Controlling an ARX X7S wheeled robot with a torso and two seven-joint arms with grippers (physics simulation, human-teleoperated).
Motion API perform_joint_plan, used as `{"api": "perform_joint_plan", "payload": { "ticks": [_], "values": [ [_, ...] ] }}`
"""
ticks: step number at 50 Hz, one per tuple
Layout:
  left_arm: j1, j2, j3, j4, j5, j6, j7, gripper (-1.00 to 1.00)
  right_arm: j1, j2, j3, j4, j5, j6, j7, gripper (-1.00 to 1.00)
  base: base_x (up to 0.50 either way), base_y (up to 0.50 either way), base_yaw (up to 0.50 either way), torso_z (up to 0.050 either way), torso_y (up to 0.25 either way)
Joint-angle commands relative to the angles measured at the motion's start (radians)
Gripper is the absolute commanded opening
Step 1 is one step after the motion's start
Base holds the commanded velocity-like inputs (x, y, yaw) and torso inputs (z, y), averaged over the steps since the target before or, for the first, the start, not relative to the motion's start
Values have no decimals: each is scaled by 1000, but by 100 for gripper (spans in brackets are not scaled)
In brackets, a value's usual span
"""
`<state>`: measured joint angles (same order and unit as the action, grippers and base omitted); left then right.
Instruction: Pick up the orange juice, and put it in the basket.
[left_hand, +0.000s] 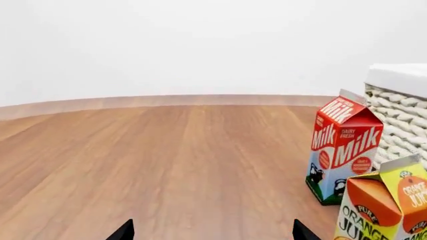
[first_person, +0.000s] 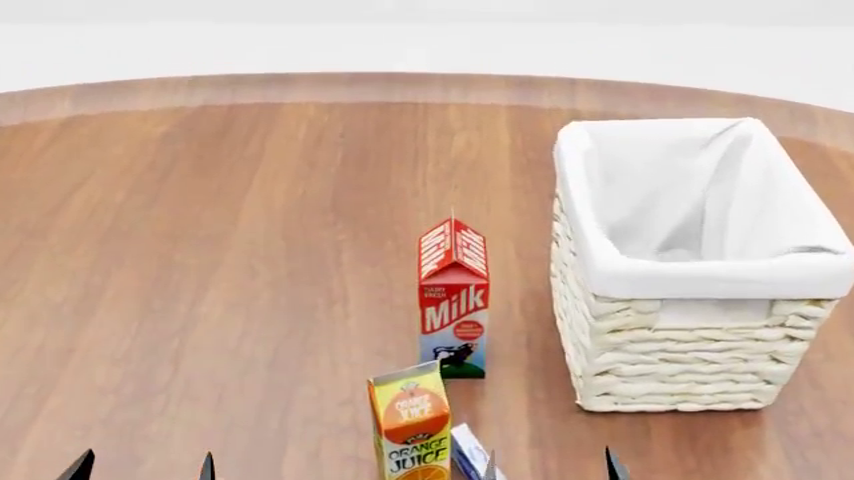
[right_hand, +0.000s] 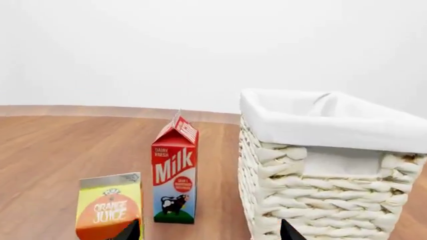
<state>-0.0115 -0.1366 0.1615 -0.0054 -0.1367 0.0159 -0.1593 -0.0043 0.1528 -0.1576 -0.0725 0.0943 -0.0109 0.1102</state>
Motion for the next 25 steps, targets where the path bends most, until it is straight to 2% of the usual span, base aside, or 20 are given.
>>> {"api": "perform_joint_plan", "payload": {
  "ticks": [1, 25],
  "values": [
    [-1, -7, 9, 0, -7, 2, -9, 100, 1, 7, -12, -5, 2, 0, 9, 100, 348, 0, 0, 0, 0],
    [-4, -21, 25, -2, -21, 5, -24, 100, -2, 20, -26, 2, 16, -12, 22, 100, 344, 0, 0, 0, 0]
  ]
}}
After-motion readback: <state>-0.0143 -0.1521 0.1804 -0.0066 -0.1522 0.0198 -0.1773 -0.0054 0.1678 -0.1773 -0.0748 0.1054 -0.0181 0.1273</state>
